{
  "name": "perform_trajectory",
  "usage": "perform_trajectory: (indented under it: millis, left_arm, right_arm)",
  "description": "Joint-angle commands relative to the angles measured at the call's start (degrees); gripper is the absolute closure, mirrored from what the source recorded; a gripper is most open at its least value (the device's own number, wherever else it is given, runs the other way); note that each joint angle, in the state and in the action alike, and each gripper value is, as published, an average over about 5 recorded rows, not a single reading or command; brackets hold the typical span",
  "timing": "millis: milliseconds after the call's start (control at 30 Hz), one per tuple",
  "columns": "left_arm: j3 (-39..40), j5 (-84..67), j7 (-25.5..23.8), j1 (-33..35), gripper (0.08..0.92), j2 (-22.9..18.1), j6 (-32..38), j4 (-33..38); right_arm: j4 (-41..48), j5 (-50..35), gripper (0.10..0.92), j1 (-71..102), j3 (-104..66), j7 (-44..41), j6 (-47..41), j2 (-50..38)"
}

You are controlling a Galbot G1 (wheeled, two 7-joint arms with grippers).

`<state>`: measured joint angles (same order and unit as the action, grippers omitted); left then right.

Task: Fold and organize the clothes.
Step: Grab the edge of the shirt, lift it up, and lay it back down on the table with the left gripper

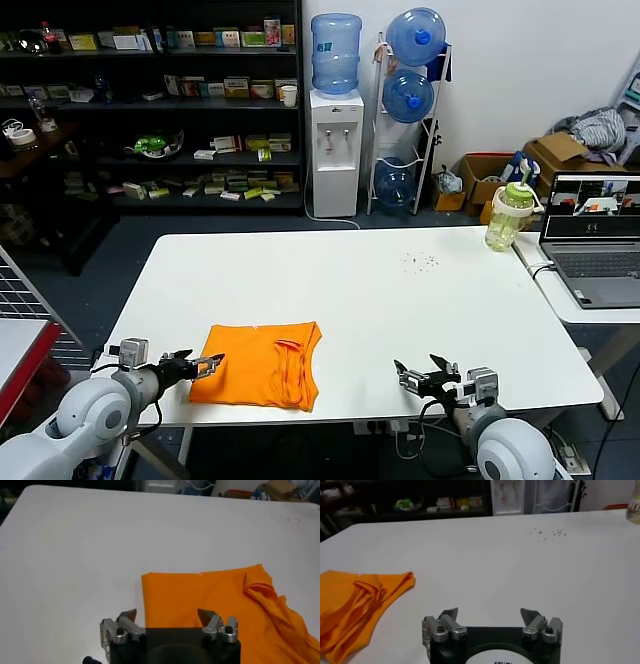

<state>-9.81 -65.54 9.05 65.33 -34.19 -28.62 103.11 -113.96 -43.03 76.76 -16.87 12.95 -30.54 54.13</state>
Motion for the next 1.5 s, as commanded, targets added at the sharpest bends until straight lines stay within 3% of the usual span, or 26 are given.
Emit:
perform_trajectory:
  millis: [33, 467, 1200, 1333, 1500]
  left_arm:
    - [-0.5, 1.6, -10.7, -1.3, 0.177, 1.9, -0.4, -7.6]
    - [0.3, 2.9, -9.4, -0.9, 0.202, -0.1, -0.2, -6.9]
    - [-0.6, 4.2, -5.7, 0.2, 0.851, -1.8, 2.0, -2.3]
    - [-2.3, 4.1, -2.6, 1.5, 0.897, -0.4, 1.9, 2.1]
    - [-5.5, 3.1, 2.6, 3.9, 0.898, 4.9, 0.3, 6.9]
  right_arm:
    - [0.0, 0.0, 0.203, 0.4, -0.4, 0.0, 0.0, 0.0]
    - [0.4, -0.1, 0.203, -0.3, 0.3, 0.1, -0.1, 0.1]
    - [0.6, 0.3, 0.203, 0.2, 0.2, 0.0, 0.2, 0.3]
    - [0.6, 0.2, 0.203, 0.1, 0.1, -0.1, 0.3, 0.2]
    - [0.3, 0.2, 0.203, -0.5, 0.1, -0.4, 0.5, -0.1]
